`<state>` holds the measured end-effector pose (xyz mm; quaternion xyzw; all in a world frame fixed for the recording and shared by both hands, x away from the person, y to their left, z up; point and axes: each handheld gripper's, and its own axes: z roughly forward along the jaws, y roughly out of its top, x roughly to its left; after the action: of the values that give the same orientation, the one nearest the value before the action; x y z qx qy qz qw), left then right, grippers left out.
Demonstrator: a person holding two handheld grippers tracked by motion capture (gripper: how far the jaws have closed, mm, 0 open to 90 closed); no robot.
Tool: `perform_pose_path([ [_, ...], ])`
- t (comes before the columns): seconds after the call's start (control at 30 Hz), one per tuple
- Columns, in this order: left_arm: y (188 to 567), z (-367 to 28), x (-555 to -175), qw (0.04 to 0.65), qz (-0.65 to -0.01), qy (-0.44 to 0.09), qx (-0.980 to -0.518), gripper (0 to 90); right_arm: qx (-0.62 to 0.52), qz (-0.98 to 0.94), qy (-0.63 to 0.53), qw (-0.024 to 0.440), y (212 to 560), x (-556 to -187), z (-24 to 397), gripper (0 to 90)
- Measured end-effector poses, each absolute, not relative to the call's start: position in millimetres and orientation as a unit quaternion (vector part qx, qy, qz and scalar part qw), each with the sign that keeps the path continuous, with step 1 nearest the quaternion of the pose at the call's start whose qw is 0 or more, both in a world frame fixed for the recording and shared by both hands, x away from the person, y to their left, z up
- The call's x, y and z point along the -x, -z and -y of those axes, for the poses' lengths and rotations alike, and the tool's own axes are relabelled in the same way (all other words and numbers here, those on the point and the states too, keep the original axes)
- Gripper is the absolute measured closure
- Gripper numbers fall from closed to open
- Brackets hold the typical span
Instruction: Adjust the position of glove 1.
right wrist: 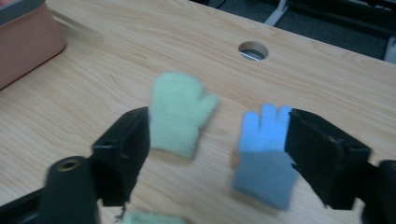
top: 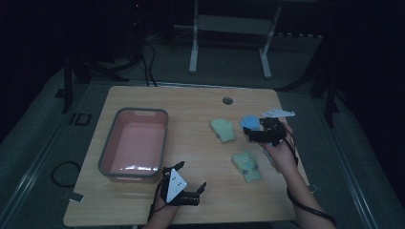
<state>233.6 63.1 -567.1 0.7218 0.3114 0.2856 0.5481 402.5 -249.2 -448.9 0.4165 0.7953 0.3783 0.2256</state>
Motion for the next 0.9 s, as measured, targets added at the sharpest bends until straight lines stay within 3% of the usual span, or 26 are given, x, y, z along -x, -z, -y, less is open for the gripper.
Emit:
perform_pose_path([
  [0.6, 567.3, -62.9, -232.7, 0.549, -0.307, -0.287, -0.722, 0.0, -0.427, -0.81, -0.35, 0.198, 481.2, -447.7, 194.7, 44.7],
  [0.7, 567.3, -63.0, -232.6, 0.55, -0.307, -0.286, -0.722, 0.1, -0.425, -0.817, -0.336, 0.195, 491.0, -455.7, 185.1, 51.6],
  [0.9, 567.3, -63.2, -232.7, 0.551, -0.307, -0.285, -0.722, 0.1, -0.428, -0.826, -0.321, 0.178, 507.0, -468.1, 178.4, 53.8],
])
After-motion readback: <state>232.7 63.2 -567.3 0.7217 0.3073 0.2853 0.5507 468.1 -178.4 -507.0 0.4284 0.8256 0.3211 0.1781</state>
